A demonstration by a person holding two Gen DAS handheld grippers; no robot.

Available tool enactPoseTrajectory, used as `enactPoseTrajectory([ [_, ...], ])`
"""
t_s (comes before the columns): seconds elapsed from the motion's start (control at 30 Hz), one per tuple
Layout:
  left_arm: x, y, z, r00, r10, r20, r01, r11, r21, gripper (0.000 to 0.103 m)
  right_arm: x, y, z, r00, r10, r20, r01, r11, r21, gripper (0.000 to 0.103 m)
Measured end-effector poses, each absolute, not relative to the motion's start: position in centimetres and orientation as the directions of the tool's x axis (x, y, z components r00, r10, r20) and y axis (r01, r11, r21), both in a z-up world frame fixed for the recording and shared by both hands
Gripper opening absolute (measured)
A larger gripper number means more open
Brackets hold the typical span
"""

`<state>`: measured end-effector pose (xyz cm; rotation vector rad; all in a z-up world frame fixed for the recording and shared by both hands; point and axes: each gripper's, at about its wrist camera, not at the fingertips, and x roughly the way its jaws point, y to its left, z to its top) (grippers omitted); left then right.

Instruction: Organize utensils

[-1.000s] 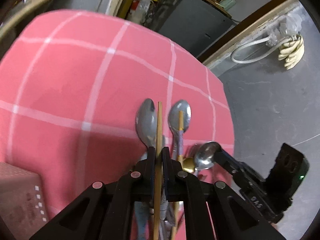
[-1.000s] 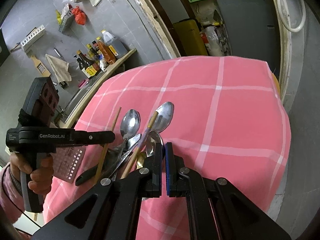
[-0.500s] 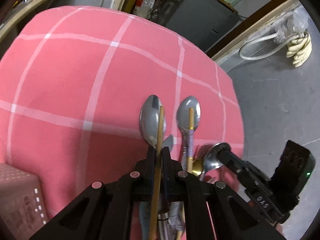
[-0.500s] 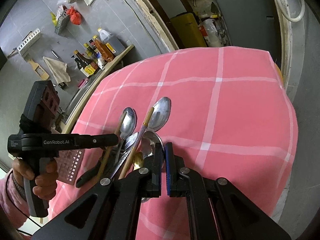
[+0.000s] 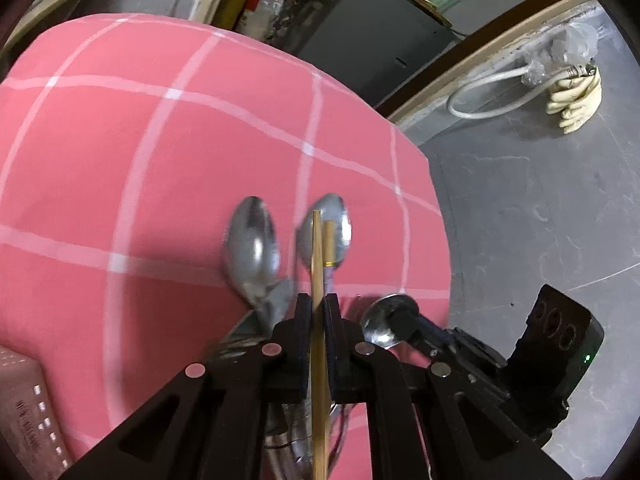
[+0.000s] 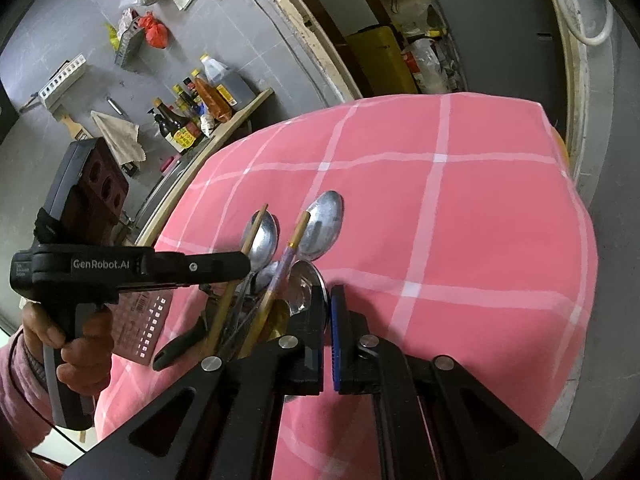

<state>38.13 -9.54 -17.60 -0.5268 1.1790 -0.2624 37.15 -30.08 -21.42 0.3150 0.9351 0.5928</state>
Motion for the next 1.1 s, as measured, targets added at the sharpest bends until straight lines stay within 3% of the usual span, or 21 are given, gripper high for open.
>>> enactPoseTrajectory([
  [0.53, 40.2, -11.0, -19.0, 0.290, -0.411, -0.864, -0.063, 0.893, -0.446, 0.011, 36.6, -31.8, -22.5, 0.443, 0.603, -0.664, -0.300, 0.797, 0.524, 0.004],
  [0.83, 41.0, -10.8, -19.5, 0.271, -0.442, -0.855, -0.065, 0.878, -0.474, 0.011, 37.0, -32.0, -23.3, 0.426, 0.618, -0.661, -0.291, 0.785, 0.546, 0.004],
  [1.1, 41.5, -10.9, -19.7, 0.252, -0.466, -0.848, -0.066, 0.866, -0.496, 0.007, 38.6, -32.2, -24.9, 0.365, 0.714, -0.597, -0.262, 0.694, 0.670, 0.005],
])
